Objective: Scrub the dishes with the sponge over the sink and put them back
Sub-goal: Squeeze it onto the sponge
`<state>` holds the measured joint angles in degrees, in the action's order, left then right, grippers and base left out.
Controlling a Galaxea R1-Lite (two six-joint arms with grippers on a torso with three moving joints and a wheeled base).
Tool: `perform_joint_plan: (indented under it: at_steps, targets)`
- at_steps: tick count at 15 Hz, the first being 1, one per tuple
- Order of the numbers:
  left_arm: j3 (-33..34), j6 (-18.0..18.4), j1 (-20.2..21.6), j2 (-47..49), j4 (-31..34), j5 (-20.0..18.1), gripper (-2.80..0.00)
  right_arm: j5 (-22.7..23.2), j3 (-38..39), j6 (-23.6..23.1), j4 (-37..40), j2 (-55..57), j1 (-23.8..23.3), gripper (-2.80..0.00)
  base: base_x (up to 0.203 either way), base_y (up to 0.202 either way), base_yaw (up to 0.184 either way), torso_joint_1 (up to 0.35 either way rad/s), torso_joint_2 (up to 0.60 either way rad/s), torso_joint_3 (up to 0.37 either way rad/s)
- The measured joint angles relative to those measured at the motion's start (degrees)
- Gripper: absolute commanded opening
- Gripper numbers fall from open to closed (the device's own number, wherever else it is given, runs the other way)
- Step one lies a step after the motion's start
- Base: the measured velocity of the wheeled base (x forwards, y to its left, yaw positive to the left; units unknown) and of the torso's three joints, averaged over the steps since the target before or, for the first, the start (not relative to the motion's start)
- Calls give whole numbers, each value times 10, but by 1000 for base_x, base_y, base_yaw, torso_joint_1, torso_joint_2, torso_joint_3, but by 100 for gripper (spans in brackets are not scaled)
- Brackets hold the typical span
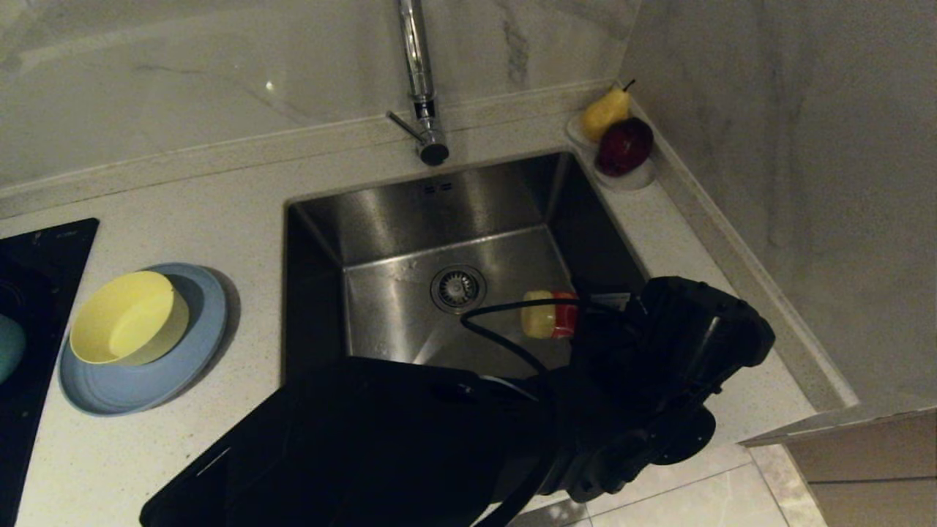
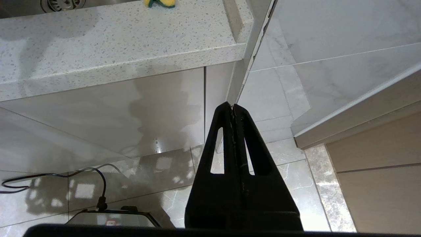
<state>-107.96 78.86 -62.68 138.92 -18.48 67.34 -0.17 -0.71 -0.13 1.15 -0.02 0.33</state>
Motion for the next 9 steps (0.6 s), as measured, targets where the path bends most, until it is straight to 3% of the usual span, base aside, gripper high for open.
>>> perform_joint_plan:
  at_steps: [9]
  targets:
    - [0,-5,-7,-2,-7,3,-280,0,0,0,0,0,0,-280,0,0,0,0,0,0]
